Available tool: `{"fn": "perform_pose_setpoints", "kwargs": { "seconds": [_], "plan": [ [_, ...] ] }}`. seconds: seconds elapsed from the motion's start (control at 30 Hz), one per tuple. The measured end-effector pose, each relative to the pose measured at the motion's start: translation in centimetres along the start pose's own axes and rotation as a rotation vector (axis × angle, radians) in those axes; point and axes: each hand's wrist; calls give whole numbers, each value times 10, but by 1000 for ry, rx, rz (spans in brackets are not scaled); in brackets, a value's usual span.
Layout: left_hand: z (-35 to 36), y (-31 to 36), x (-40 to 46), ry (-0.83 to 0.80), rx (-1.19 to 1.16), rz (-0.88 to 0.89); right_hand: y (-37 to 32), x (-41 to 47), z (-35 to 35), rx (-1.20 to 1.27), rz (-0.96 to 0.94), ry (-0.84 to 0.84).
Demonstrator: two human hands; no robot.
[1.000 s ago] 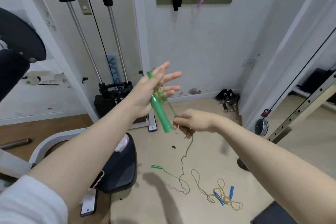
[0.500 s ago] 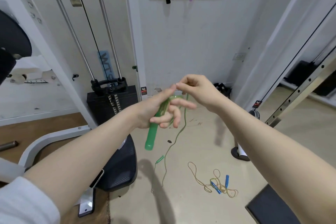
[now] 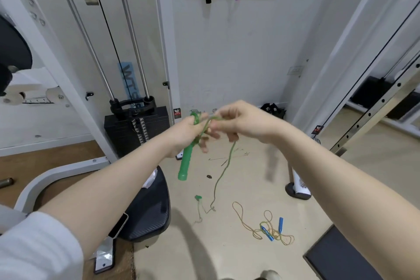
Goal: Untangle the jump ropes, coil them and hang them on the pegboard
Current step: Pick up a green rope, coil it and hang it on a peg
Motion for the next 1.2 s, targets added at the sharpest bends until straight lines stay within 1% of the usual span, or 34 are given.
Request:
{"fn": "perform_pose_setpoints", "kwargs": {
  "seconds": [0.07,0.13,0.2,0.23,0.3,0.37,0.4,0.47,0.5,0.53,0.57,0.6,0.63,0.7,0.77,0.83,0.9,0.93,0.97,1.03,1.07,1.13,1.2],
  "plan": [
    [6,9,-12,-162,-104,-76,8,7,-12,153,-41,222],
    [10,23,-24,-325,-193,-86,21,14,-18,246,-45,355],
    [11,36,-34,-418,-233,22,30,18,-15,239,-43,372],
    [12,41,-36,-415,-239,98,33,19,-11,232,-39,335],
    [13,48,-35,-331,-292,186,35,20,0,203,-24,181],
    [10,47,-25,-162,-410,214,35,22,12,87,18,41],
    [6,46,-19,-58,-443,238,33,22,16,-2,68,-24],
    [-4,39,-6,118,-361,273,28,21,20,-152,181,-197],
    [-9,34,0,173,-277,275,22,18,20,-187,215,-280],
    [-12,29,5,205,-181,259,16,14,16,-198,218,-334],
    [-13,24,8,216,-105,226,9,13,10,-185,190,-354],
    [-14,19,12,209,-71,180,3,11,3,-151,133,-327],
    [-12,16,14,185,-87,120,-2,11,-4,-104,64,-252],
    [-5,16,15,52,-196,6,-7,13,-22,27,-66,-9],
    [7,24,14,-105,-238,-51,-3,19,-41,172,-160,219],
    [17,39,15,-240,-233,-26,9,27,-58,225,-194,357],
    [25,55,18,-369,-261,49,24,32,-69,236,-176,406],
    [27,63,21,-403,-272,112,32,33,-71,234,-154,396],
    [29,70,24,-410,-283,184,39,34,-71,202,-136,352],
    [32,81,36,-332,-347,283,54,34,-66,44,-94,183],
    [34,85,44,-259,-394,305,59,33,-64,-30,-46,82],
    [36,90,63,-89,-437,339,66,29,-62,-105,124,-150],
    [33,87,84,86,-444,320,69,24,-69,-176,233,-383]
  ]
}}
Point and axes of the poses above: each hand's wrist, its own x-axis towards the middle knuckle, its own z-axis out of the palm, y = z × x, and after that the axes turned 1 degree about -y, right-handed
